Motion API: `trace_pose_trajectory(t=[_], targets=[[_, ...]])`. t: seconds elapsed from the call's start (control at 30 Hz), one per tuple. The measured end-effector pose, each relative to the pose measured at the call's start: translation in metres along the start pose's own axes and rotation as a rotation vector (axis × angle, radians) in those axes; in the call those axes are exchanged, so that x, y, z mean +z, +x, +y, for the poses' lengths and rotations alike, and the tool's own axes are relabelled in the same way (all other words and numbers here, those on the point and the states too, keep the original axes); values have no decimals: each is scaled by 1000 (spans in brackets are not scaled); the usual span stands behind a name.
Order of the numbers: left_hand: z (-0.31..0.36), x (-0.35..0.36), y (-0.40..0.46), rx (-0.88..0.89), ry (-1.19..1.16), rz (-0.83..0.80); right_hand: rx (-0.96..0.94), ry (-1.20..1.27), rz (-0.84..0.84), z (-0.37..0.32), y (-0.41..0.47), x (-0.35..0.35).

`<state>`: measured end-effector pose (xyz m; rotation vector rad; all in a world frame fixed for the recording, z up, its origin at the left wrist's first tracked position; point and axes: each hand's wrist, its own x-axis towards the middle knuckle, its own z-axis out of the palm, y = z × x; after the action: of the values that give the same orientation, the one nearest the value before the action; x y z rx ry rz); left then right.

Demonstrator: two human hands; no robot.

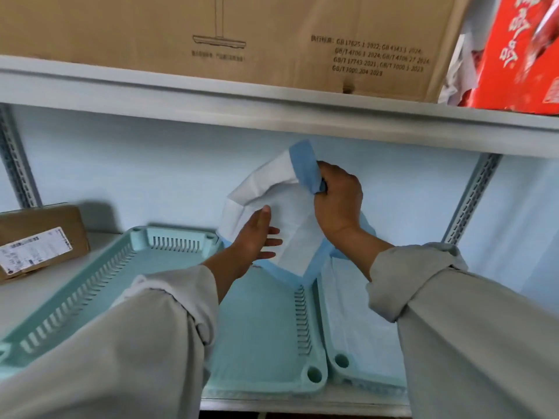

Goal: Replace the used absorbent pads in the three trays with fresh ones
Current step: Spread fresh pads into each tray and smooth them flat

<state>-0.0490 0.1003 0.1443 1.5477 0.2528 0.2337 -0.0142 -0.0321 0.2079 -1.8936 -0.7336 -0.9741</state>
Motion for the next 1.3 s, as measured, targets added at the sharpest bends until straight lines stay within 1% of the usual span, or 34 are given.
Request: trace_pose_trajectory(t=[0.1, 0.17, 0.23, 0.3, 0.33, 0.4, 0.43, 0.47, 0.5, 0.53, 0.57, 0.63, 0.67, 0.73, 0.8, 0.83, 0.9, 0.97, 1.0, 1.1, 1.17, 1.23, 1.3], targets=[[10, -21, 4, -30, -291, 109, -284, -78, -80, -3, -9, 13], [1, -34, 2, -109, -349, 208, -358, -122, -221, 7, -39, 20], [-23, -47, -4, -262, -288, 249, -407, -174, -444, 20, -78, 30], [-51, -56, -11, -416, -211, 200, -436, -270, -736, 27, -112, 40], [-65, -58, -14, -472, -159, 165, -415, -309, -922, 27, -126, 43], [-85, -58, -28, -530, 18, 108, -270, -329, -1322, 24, -149, 49], [-93, -56, -33, -536, 114, 86, -162, -304, -1464, 23, -157, 49], [-102, -54, -37, -538, 182, 78, -33, -270, -1573, 24, -163, 51], [-110, -52, -40, -547, 215, 90, 94, -227, -1632, 24, -168, 52], [-116, -51, -42, -554, 235, 112, 203, -178, -1630, 25, -169, 53], [-120, -51, -41, -555, 246, 147, 284, -149, -1587, 29, -169, 54], [-126, -52, -36, -542, 281, 186, 383, -180, -1429, 41, -164, 55], [-127, -53, -34, -535, 304, 191, 418, -233, -1327, 50, -161, 54], [-129, -53, -30, -526, 379, 194, 500, -430, -1155, 73, -156, 48], [-131, -52, -25, -516, 411, 207, 628, -614, -1112, 94, -154, 35], [-131, -52, -24, -508, 401, 213, 699, -642, -1126, 101, -154, 29], [-130, -51, -21, -492, 355, 222, 828, -565, -1100, 109, -154, 18], [-127, -51, -20, -501, 321, 216, 941, -424, -994, 110, -154, 12], [-126, -51, -21, -511, 313, 209, 958, -398, -949, 109, -154, 11], [-125, -50, -25, -548, 304, 158, 852, -475, -882, 105, -150, 14], [-125, -50, -27, -564, 363, 129, 857, -438, -850, 101, -148, 21], [-125, -51, -28, -534, 407, 128, 985, -269, -840, 92, -147, 28], [-124, -51, -30, -498, 391, 112, 1179, -78, -870, 83, -146, 34]])
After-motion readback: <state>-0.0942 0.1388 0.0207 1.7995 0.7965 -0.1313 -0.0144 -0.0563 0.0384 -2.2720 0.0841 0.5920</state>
